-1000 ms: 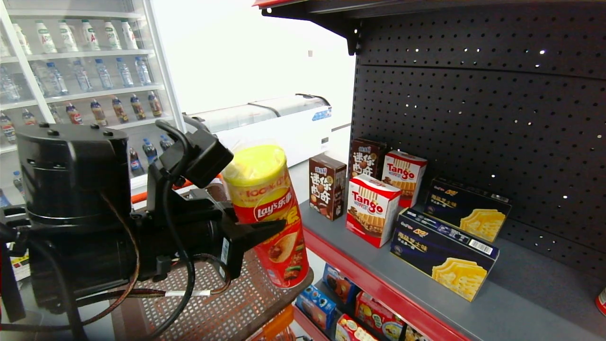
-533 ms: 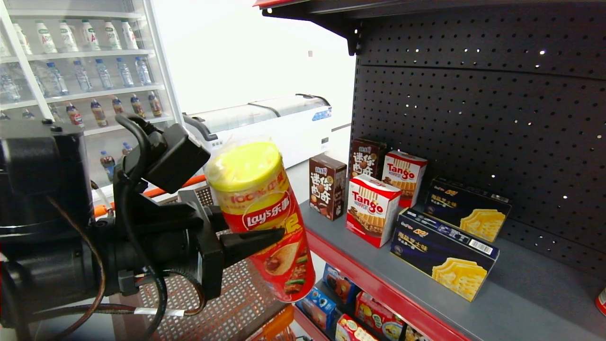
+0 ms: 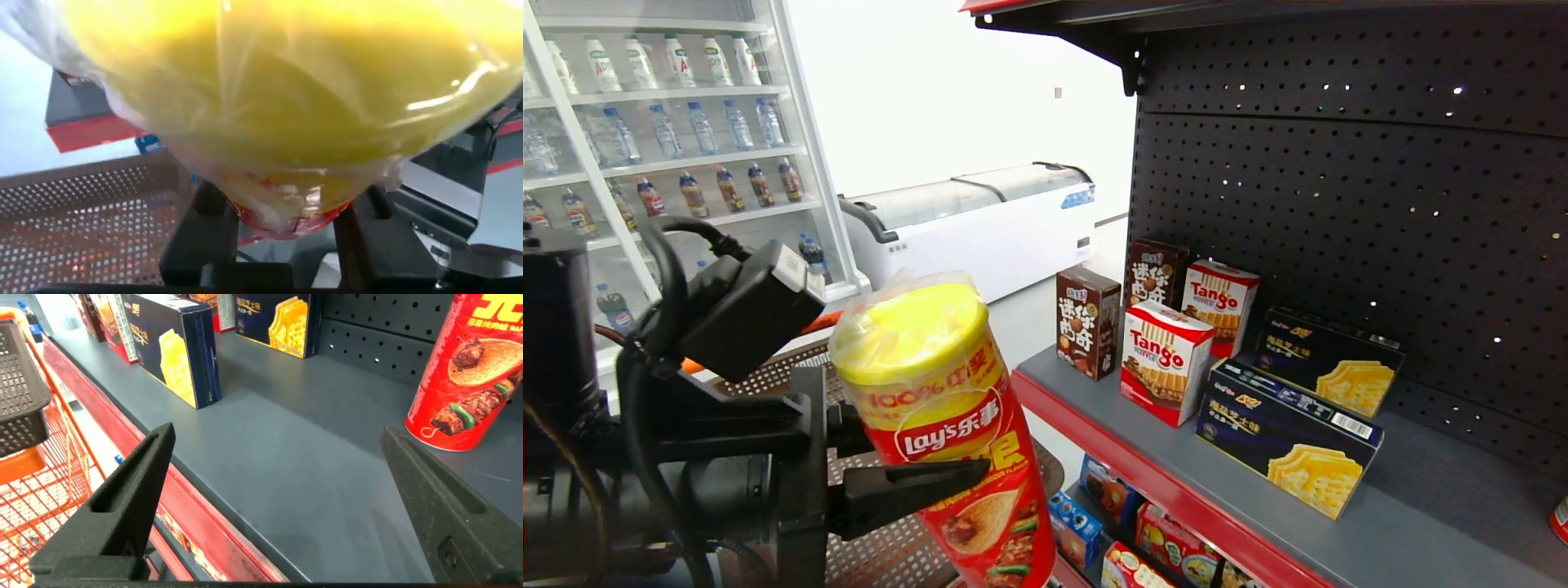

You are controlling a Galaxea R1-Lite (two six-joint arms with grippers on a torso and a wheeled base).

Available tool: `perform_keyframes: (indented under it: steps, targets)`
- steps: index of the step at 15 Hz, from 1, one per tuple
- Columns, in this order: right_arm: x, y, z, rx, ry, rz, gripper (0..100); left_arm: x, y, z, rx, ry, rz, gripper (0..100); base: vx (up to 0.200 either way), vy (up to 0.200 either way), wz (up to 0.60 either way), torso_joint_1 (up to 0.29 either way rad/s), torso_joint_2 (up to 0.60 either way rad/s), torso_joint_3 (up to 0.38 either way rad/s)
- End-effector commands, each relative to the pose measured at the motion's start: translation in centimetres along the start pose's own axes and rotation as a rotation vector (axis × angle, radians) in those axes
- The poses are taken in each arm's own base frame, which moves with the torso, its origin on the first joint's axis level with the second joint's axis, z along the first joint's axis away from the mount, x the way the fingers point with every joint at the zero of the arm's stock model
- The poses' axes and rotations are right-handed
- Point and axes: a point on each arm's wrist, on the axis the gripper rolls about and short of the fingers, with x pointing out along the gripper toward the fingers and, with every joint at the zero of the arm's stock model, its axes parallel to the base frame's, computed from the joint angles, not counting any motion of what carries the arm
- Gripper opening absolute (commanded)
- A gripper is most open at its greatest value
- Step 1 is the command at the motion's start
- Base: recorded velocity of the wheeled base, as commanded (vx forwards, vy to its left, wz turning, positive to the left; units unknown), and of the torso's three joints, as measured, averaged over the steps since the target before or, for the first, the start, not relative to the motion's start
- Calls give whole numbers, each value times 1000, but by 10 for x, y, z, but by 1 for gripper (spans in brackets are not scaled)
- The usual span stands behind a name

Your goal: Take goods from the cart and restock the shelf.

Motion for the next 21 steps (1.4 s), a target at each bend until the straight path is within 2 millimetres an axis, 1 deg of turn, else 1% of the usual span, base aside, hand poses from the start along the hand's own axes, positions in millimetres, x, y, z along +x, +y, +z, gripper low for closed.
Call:
perform_keyframes:
  steps: [1, 5, 9, 15, 20, 21]
  targets:
    - [0, 0, 0, 0, 2, 0, 100, -7, -1, 5, 15, -35, 10, 0, 0, 0, 0, 0, 0, 0]
    - [0, 0, 0, 0, 2, 0, 100, -5, -3, 5, 19, -37, -2, 0, 0, 0, 0, 0, 0, 0]
    - [0, 0, 0, 0, 2, 0, 100, -6, -4, 2, 18, -33, -28, 0, 0, 0, -600, -2, 1, 6]
    - [0, 0, 0, 0, 2, 0, 100, -7, -4, 4, 22, -41, -30, 0, 0, 0, -600, 5, 0, 4]
    - [0, 0, 0, 0, 2, 0, 100, -6, -4, 2, 16, -33, -30, 0, 0, 0, -600, 5, 2, 4]
    - [0, 0, 0, 0, 2, 0, 100, -6, -4, 1, 15, -31, -28, 0, 0, 0, 0, 0, 0, 0]
